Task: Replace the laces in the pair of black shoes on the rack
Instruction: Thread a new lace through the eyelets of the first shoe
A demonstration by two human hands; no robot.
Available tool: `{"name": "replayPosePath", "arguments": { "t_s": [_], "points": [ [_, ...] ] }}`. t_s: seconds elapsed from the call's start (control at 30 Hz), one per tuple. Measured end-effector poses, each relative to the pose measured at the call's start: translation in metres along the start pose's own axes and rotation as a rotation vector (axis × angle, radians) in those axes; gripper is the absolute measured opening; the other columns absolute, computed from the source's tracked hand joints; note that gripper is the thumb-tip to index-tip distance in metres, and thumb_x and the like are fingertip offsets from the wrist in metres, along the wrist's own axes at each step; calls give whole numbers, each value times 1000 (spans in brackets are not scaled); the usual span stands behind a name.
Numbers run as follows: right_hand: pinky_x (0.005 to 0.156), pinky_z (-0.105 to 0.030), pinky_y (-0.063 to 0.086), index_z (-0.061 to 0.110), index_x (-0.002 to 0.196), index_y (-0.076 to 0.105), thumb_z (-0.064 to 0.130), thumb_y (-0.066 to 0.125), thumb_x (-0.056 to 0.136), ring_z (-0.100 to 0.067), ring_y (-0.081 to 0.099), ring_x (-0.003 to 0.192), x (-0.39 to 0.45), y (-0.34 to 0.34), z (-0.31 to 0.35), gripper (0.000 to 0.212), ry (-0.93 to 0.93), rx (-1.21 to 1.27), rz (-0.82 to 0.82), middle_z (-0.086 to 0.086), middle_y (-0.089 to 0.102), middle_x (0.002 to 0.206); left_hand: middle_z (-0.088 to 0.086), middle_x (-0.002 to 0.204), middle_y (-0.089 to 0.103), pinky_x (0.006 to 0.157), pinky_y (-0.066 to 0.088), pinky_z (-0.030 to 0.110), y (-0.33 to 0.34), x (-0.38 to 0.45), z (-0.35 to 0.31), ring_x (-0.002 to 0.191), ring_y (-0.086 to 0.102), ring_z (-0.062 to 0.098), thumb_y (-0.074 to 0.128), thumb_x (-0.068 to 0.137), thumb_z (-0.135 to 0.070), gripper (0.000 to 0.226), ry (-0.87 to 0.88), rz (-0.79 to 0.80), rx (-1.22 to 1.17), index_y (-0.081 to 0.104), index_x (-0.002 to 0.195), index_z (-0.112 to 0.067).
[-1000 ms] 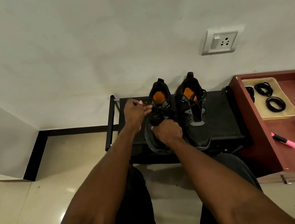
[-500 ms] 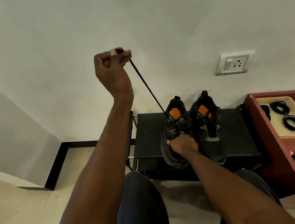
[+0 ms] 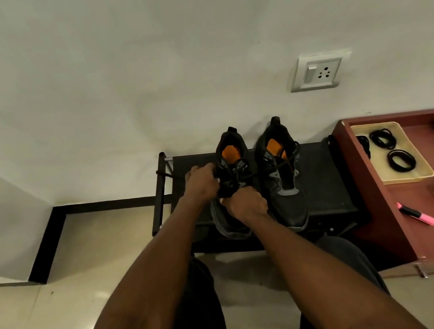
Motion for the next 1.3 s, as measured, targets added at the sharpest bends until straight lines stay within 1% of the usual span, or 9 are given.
{"name": "replayPosePath", "arguments": {
  "t_s": [0.1, 0.27, 0.5, 0.83, 0.93, 1.07, 1.17, 1.23, 1.3],
  "points": [
    [73, -36, 46, -4, 135, 46, 68, 60, 81, -33, 63, 109, -1, 0, 0, 92, 5, -26, 8, -14, 61, 124, 9, 88, 72, 85, 53, 40, -17, -4, 7, 83, 66, 24, 59, 98, -22, 18, -57, -81, -259, 73, 97, -11],
    [87, -41, 50, -3, 136, 47, 68, 60, 83, -34, 61, 113, -8, -2, 2, 89, -16, -42, 20, -16, 58, 129, 1, 59, 61, 46, 40, 22, -62, -20, 0, 49, 51, 8, 62, 99, -24, 26, -79, -54, -725, 71, 83, -5],
    [95, -43, 47, 0, 137, 50, 61, 55, 92, -36, 57, 119, -14, -8, 11, 76, -68, -103, 19, -19, 52, 137, 0, 61, 60, 63, 39, 24, -196, -36, -21, 61, 54, 11, 59, 98, -25, 36, -1, -685, -721, 67, 68, -6],
    [94, -41, 47, 1, 138, 48, 58, 57, 92, -35, 56, 120, -23, -16, 10, 74, -70, -80, 19, -19, 51, 137, -7, 58, 50, 59, 31, 27, -211, -44, -58, 58, 46, 13, 59, 97, -31, 34, 128, -732, -346, 56, 69, -12],
    [95, -42, 46, -1, 141, 43, 61, 59, 91, -36, 55, 122, -25, -17, 10, 81, -60, -58, 38, -18, 50, 138, 7, 90, 68, 74, 40, 31, -217, -46, -35, 89, 60, 27, 59, 89, -25, 17, -112, -686, -28, 66, 89, -10],
    [90, -43, 48, 3, 125, 58, 77, 46, 88, -34, 59, 112, -24, -22, 8, 84, -97, -160, 122, -14, 60, 122, 26, 132, 47, 110, 27, 47, -196, -43, 1, 127, 38, 44, 62, 75, -10, 52, -290, -619, 255, 53, 126, -1],
    [80, -40, 47, 8, 97, 64, 62, 39, 99, -32, 63, 99, -29, -55, 11, 59, -162, -130, -50, -8, 62, 94, 21, 126, 59, 104, 41, 43, -147, -28, -2, 120, 51, 40, 59, 82, -12, 37, -213, -400, 85, 66, 116, -2],
    [86, -45, 50, 6, 112, 59, 35, 47, 103, -36, 60, 107, -27, -77, 13, 33, -234, -54, -187, -14, 62, 111, 18, 112, 67, 94, 49, 39, -101, -21, -5, 108, 61, 36, 57, 89, -10, 22, -145, -188, -104, 71, 104, 0],
    [100, -51, 46, 5, 139, 43, 14, 51, 99, -37, 47, 128, -17, -81, 16, 42, -315, 10, -130, -16, 47, 141, 14, 104, 65, 86, 47, 32, -56, -23, -9, 100, 60, 28, 59, 91, -8, 11, -93, 12, -203, 67, 98, -7]
  ]
}}
Point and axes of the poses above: each hand's wrist, its own x-axis towards the middle knuckle, its own y-axis out of the palm, z = x × y, the point moved 7 cm from there along x, towards the middle knuckle
